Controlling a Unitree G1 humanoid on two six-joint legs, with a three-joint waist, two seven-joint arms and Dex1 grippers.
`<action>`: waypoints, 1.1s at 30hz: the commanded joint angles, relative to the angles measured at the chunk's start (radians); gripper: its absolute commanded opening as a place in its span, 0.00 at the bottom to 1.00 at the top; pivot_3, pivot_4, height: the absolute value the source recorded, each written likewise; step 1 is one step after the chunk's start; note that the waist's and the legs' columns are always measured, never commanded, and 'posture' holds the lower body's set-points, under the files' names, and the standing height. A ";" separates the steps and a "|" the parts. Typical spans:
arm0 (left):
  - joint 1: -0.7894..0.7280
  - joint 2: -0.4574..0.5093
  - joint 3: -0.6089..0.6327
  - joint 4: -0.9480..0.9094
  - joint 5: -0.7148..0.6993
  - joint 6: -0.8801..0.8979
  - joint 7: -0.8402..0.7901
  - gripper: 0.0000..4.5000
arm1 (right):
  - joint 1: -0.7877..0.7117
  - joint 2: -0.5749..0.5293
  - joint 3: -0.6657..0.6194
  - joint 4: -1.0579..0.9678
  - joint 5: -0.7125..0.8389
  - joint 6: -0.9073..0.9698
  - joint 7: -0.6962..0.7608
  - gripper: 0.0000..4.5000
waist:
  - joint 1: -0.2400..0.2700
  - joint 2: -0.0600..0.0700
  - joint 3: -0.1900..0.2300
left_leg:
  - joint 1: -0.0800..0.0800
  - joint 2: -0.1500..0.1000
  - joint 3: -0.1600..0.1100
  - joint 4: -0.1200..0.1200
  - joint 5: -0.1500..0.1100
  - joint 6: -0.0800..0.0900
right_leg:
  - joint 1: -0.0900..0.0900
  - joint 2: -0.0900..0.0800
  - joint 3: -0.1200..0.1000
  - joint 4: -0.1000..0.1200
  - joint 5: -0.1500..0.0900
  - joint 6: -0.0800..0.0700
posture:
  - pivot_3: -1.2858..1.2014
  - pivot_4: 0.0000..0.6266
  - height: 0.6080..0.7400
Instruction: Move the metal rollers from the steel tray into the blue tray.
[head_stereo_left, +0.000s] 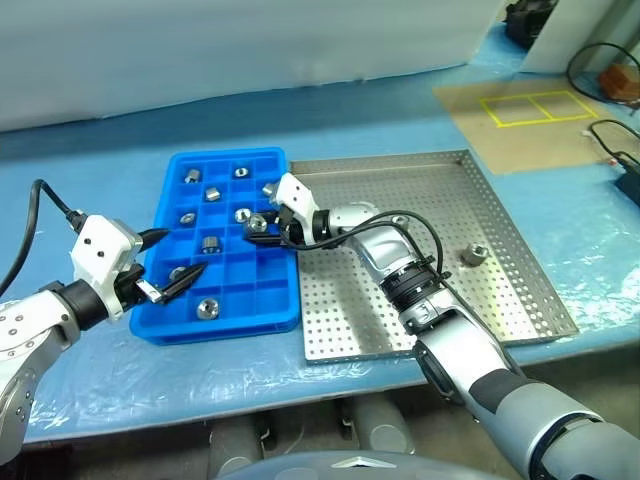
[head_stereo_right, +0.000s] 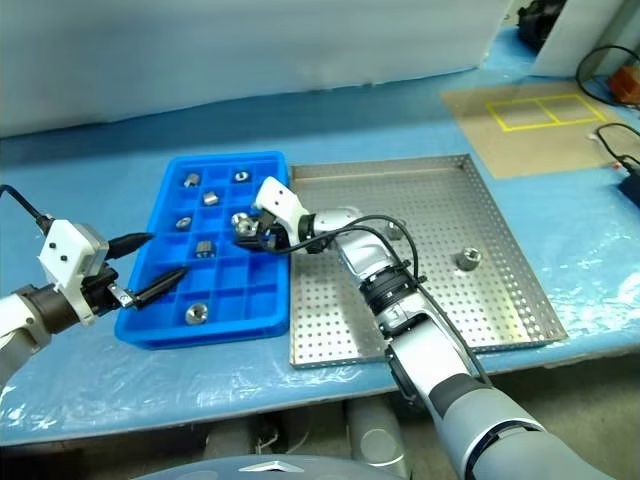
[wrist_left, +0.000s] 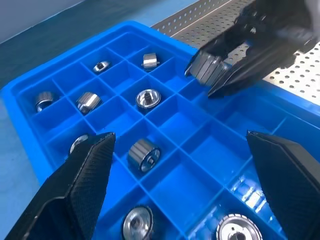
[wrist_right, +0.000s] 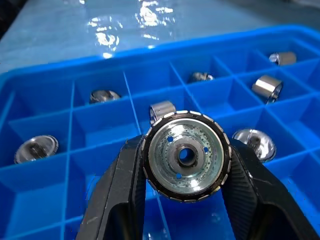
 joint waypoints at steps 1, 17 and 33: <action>-0.003 -0.002 0.017 -0.048 -0.020 0.013 0.029 0.99 | -0.026 -0.009 -0.031 0.029 -0.011 -0.056 -0.021 0.37 | 0.023 0.000 0.000 | 0.000 0.000 0.000 0.000 0.000 -0.001 | 0.000 0.000 0.000 0.001 0.000 0.000 | 0.38 0.24 1.00; -0.080 0.016 -0.063 -0.027 -0.036 0.039 0.032 0.99 | 0.039 -0.087 -0.057 -0.072 -0.003 -0.020 0.029 0.73 | 0.057 -0.001 -0.001 | 0.004 0.001 0.003 0.000 0.005 -0.008 | -0.010 0.006 0.015 0.014 0.001 -0.002 | 0.35 0.24 1.00; -0.270 -0.017 -0.288 0.112 0.005 -0.021 -0.024 0.99 | 0.121 -0.387 -0.293 -0.192 0.073 0.077 -0.082 0.73 | 0.035 -0.003 -0.002 | 0.007 0.000 0.006 0.000 0.004 -0.007 | -0.009 0.008 0.021 0.013 0.001 -0.002 | 0.28 0.24 1.00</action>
